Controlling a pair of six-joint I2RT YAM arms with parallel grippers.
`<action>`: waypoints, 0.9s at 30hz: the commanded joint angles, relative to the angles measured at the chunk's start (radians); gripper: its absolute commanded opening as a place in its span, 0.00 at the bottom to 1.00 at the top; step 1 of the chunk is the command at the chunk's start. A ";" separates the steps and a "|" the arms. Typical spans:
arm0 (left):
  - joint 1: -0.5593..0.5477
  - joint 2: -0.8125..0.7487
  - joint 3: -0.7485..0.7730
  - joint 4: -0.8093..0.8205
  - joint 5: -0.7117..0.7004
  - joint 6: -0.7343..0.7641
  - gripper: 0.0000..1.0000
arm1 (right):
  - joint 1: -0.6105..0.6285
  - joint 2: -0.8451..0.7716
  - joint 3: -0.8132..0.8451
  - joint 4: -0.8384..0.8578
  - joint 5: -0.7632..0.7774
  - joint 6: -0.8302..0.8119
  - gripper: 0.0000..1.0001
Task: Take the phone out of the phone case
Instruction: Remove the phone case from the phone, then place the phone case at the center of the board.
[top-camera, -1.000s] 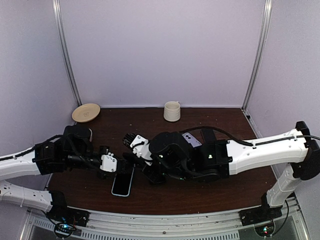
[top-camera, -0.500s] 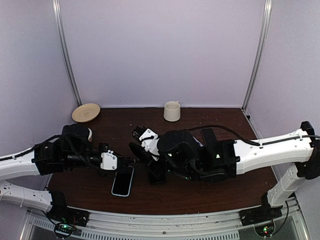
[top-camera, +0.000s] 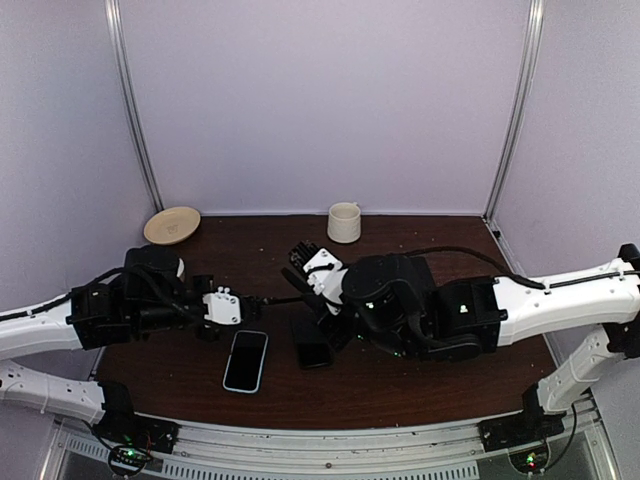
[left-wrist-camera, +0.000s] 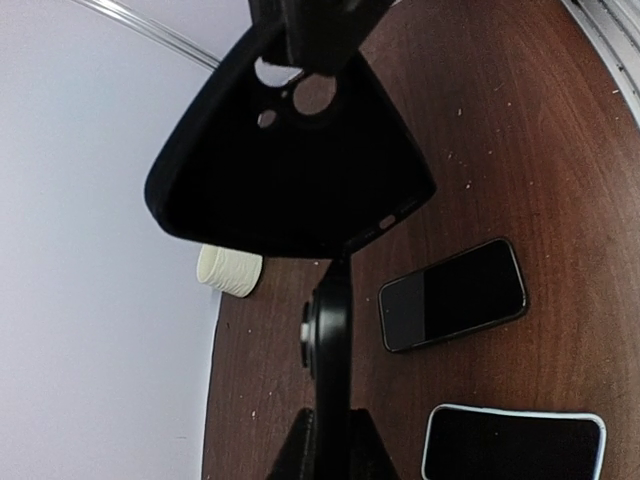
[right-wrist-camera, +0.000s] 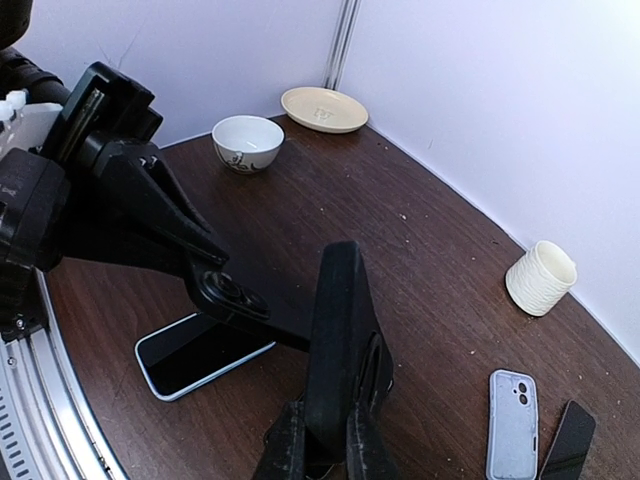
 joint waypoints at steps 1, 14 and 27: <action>0.013 0.007 0.047 0.161 -0.180 -0.005 0.00 | 0.001 -0.061 -0.013 -0.026 0.016 0.020 0.00; 0.056 0.008 0.050 0.185 -0.231 -0.036 0.00 | -0.114 -0.254 -0.123 -0.206 0.090 0.130 0.00; 0.058 0.015 0.056 0.173 -0.209 -0.051 0.00 | -0.526 -0.498 -0.344 -0.332 -0.065 0.578 0.00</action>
